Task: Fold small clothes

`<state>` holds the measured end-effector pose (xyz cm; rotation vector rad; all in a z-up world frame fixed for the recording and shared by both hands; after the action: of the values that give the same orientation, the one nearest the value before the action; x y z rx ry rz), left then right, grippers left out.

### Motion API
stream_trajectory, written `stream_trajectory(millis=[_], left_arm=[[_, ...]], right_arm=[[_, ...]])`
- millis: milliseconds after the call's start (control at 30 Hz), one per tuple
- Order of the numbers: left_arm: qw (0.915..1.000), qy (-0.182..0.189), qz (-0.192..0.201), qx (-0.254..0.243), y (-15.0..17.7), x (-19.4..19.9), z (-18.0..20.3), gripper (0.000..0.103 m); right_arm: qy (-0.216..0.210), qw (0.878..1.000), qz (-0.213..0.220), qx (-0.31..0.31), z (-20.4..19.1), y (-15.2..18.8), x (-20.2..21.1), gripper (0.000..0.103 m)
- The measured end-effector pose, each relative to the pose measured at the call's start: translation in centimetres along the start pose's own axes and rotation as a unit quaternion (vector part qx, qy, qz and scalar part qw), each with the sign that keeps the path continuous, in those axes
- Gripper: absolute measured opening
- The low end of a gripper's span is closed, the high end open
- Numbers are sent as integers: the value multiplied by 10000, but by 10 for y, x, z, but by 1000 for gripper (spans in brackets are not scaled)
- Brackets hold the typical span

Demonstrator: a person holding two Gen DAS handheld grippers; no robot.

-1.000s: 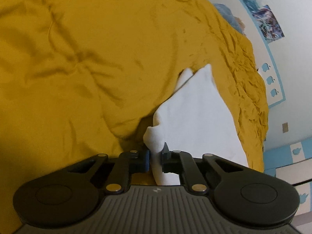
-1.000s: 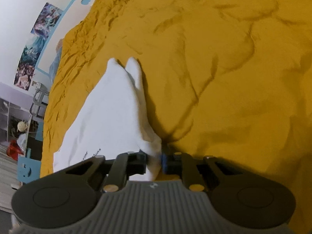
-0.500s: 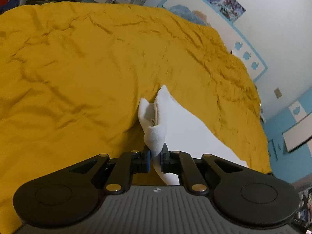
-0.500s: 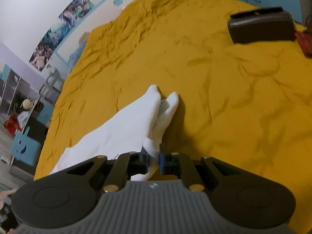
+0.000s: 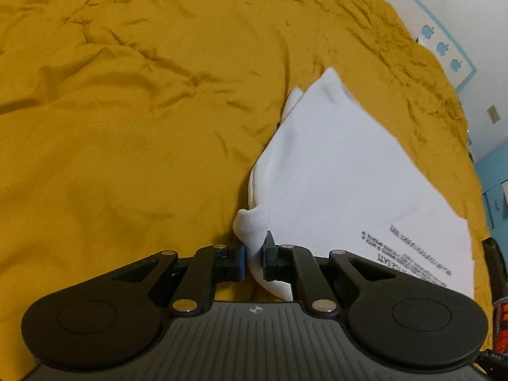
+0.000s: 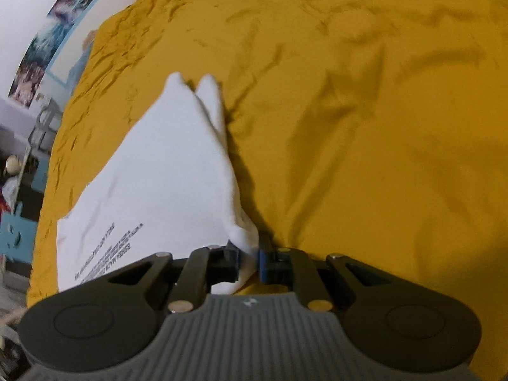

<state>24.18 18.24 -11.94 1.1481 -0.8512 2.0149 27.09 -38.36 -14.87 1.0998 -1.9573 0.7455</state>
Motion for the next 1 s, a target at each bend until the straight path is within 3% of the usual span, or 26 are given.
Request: stream_trajectory(millis=[167,367,533,600,733,1000], left_arm=[[9991,-319,46,-293,4,2,9,15],[9945,-667,76,-807,8,23,17,28],[9867,-1008,418,-1204,8,42,27,29],[9830,-1124,666,-1288,6,52,34,29],[9805,-942,856,-1496,0,64,50,30],[9691,-592,885,-2225,-9,43,106,30]], right_arm=[[-34,10000,45,-14,3,2,-5,3],[501,9958,32,761,-17,13,10,10],[921,9825,222,1604,-33,24,32,18],[1169,9741,375,1899,-41,24,41,27],[1298,9659,598,2161,-49,20,55,29],[861,9651,735,2363,-69,-11,44,45]])
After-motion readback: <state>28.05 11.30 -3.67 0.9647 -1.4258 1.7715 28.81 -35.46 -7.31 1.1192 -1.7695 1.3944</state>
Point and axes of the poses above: each gripper's, at about its wrist camera, not at the fingertips, and x roughly against the way its jaws point, z to its right, y to its underside, the point moved 2 cm from there along -x, roughly the way its jaws point, and after that the axes turned 14 degrees about -z, right-handed, at the moved point
